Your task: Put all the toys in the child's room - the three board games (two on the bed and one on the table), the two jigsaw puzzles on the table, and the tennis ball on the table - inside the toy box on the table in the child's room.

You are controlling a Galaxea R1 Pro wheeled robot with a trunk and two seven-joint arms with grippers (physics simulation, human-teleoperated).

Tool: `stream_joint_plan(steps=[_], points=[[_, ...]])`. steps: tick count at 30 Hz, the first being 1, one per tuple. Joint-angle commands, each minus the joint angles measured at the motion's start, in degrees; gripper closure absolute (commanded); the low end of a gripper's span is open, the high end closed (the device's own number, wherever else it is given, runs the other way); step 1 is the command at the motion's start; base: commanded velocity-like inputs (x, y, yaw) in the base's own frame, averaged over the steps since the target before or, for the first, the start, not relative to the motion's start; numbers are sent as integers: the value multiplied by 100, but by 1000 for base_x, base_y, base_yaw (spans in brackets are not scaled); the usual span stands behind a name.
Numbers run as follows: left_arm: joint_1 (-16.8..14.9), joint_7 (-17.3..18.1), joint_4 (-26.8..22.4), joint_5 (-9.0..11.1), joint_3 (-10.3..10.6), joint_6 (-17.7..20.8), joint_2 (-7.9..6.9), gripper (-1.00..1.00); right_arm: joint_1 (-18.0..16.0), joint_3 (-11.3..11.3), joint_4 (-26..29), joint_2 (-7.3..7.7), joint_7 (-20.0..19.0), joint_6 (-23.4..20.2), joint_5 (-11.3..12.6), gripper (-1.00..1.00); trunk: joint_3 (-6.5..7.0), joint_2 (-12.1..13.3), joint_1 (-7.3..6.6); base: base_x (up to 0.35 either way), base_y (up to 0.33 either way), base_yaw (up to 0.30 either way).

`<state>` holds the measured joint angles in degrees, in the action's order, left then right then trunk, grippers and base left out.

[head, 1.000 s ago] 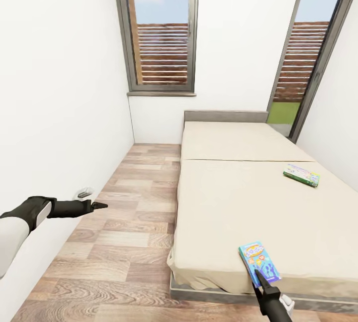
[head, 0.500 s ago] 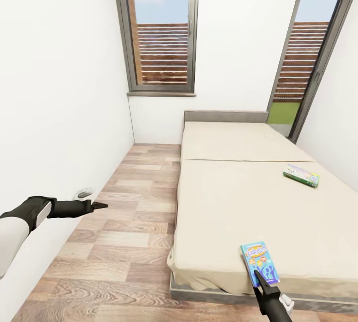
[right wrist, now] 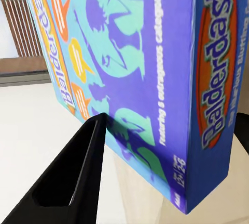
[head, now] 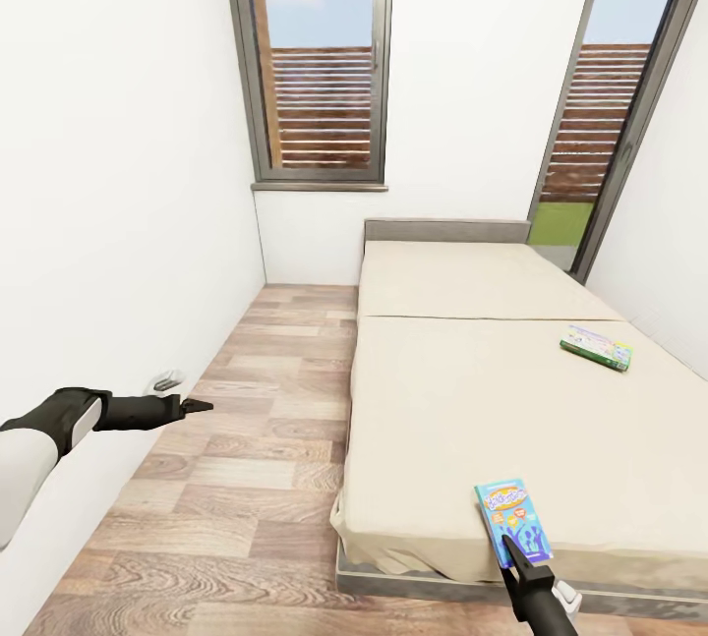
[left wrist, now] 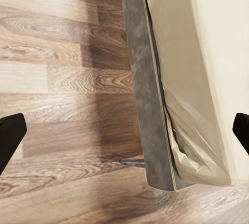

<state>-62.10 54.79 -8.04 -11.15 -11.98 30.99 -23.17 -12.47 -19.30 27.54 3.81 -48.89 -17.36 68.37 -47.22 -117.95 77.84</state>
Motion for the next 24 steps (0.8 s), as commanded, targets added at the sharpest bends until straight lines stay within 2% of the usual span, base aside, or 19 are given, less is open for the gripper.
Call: stream_joint_plan(steps=[1, 6, 24], points=[[-4, 23, -4, -54, -50, 39, 4, -100, -28, 14, -12, -3, 2, -30, 18, 100, -4, -2, 0, 0, 0, 0], [-4, 23, -4, -54, -50, 45, 5, -100, -27, 14, -12, -3, 2, -30, 18, 100, -58, -122, 66, 0, 0, 0], [-4, 23, -4, -54, -50, 30, 6, -100, -29, 14, -12, -4, 2, -30, 10, 100, -58, -122, 66, -36, 0, 0]])
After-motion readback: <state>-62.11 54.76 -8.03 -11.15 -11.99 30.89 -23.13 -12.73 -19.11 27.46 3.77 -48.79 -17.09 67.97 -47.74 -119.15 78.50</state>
